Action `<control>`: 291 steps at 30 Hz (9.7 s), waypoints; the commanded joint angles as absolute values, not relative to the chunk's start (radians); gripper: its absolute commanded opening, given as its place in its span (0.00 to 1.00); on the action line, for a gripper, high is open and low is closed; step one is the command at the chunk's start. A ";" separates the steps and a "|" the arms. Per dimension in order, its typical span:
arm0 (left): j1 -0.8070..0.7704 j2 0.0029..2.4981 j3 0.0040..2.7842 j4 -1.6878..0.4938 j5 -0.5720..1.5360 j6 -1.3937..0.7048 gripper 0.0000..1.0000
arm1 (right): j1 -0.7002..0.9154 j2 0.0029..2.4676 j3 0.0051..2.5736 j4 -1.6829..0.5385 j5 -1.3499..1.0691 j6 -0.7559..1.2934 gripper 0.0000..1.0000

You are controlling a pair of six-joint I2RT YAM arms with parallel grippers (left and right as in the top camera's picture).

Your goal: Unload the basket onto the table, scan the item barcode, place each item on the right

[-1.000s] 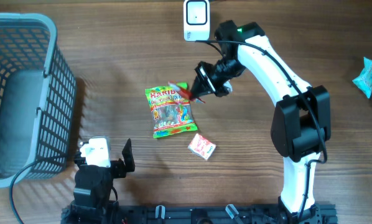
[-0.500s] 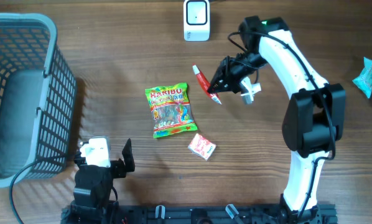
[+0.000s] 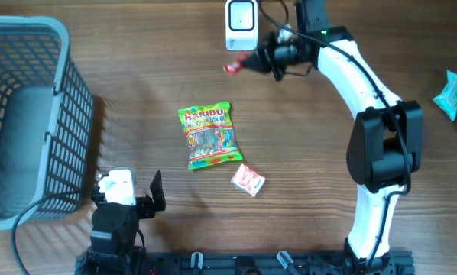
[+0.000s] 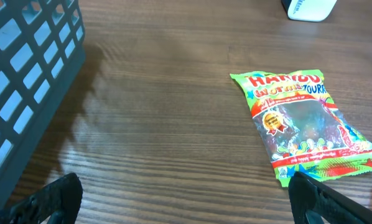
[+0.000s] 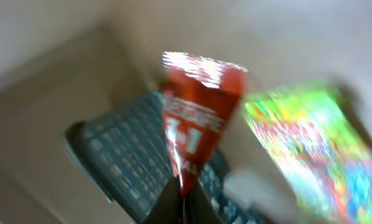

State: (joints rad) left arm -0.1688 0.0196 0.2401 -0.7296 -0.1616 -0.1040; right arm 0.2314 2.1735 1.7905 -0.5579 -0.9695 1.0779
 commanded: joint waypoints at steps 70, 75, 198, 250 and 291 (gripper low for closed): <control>-0.162 0.014 0.234 -0.727 -0.173 -0.113 1.00 | 0.801 2.171 1.739 -0.901 -0.032 0.286 1.00; -0.162 0.014 0.234 -0.727 -0.173 -0.113 1.00 | 0.810 2.233 1.739 -0.887 0.097 0.341 1.00; -0.162 0.014 0.234 -0.727 -0.173 -0.113 1.00 | 0.654 2.120 1.838 -1.538 -0.326 0.464 0.63; -0.162 0.014 0.234 -0.727 -0.173 -0.113 1.00 | 0.740 2.119 1.753 -1.347 0.191 0.000 1.00; -0.162 0.014 0.234 -0.727 -0.173 -0.113 1.00 | 0.762 2.192 1.623 -1.065 -0.202 0.265 0.05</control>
